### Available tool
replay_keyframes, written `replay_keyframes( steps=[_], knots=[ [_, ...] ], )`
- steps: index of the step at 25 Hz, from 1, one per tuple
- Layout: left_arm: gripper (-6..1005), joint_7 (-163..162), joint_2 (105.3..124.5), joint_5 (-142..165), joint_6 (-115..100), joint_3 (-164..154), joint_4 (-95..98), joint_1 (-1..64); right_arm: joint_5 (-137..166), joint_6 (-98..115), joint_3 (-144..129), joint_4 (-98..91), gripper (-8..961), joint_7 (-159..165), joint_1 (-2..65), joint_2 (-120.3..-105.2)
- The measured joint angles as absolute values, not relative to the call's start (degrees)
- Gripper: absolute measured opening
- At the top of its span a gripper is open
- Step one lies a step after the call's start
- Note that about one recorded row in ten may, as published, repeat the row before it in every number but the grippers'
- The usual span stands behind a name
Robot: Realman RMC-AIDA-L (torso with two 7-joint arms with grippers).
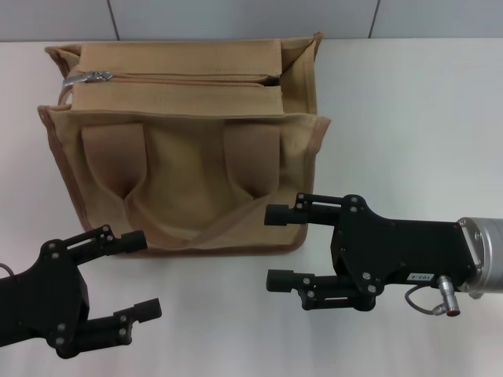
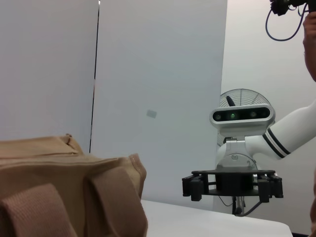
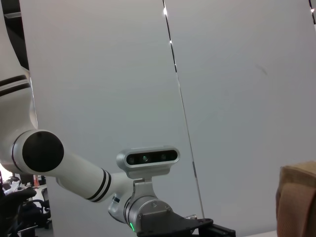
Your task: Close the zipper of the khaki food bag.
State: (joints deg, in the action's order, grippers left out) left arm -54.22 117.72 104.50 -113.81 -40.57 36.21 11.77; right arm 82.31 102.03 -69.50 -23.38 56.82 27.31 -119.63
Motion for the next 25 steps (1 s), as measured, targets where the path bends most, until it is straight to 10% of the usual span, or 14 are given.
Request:
replay_keyframes(
  steps=[25],
  knots=[
    [785, -49.61, 118.42, 102.48, -112.09, -22.32, 31.23, 12.02, 82.26, 101.24, -69.15, -20.85, 729, 56.14, 27.73, -119.62]
  ],
)
